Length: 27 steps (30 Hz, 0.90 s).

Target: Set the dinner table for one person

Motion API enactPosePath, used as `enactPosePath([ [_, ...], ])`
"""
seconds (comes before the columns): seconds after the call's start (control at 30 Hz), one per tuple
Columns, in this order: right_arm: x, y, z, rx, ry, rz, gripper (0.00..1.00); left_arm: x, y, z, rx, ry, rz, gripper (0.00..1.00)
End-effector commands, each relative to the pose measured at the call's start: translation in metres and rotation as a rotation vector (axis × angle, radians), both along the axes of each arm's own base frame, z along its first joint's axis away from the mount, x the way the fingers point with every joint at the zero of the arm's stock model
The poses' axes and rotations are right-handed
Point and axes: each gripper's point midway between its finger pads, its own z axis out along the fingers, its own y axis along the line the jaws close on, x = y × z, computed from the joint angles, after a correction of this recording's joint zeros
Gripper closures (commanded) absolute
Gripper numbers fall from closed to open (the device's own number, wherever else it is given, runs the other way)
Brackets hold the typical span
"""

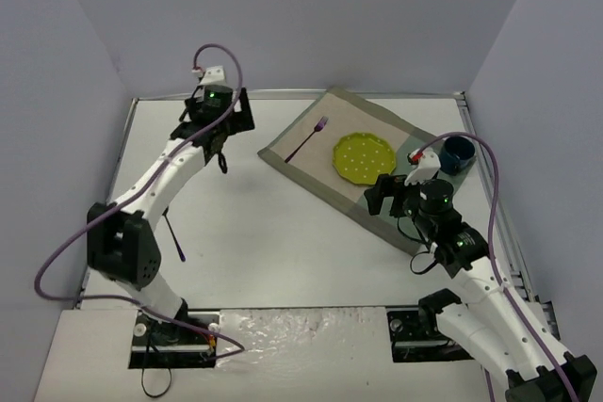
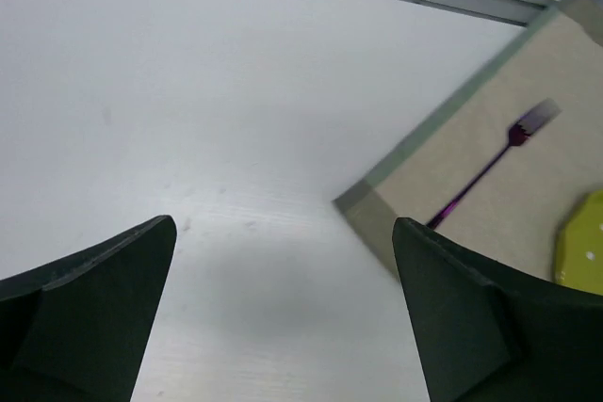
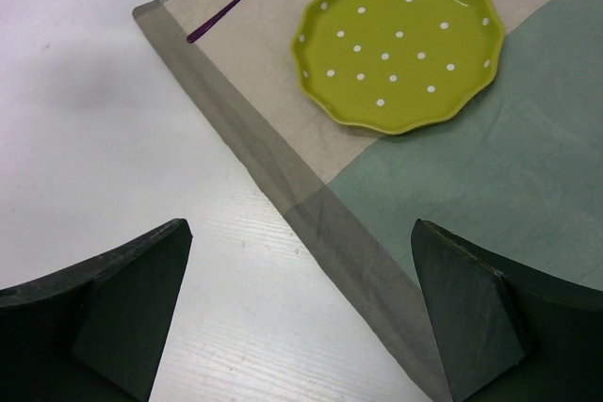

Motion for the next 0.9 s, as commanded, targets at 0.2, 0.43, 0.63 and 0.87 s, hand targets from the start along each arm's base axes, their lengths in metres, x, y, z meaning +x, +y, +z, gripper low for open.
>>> enactPosePath([
  [0.2, 0.007, 0.018, 0.027, 0.061, -0.092, 0.081, 0.0, -0.115, 0.163, -0.118, -0.065, 0.253, 0.567, 0.15],
  [0.43, 0.001, 0.019, 0.029, 0.071, -0.106, 0.097, 0.0, -0.133, 0.191, -0.152, -0.101, 0.3, 0.663, 0.28],
  [0.63, 0.001, 0.018, 0.029, 0.07, -0.11, 0.094, 0.0, -0.139, 0.187, -0.176, -0.097, 0.352, 0.64, 0.45],
  [0.87, 0.001, 0.018, 0.029, 0.07, -0.111, 0.095, 0.0, -0.151, 0.182, -0.187, -0.111, 0.4, 0.637, 0.61],
])
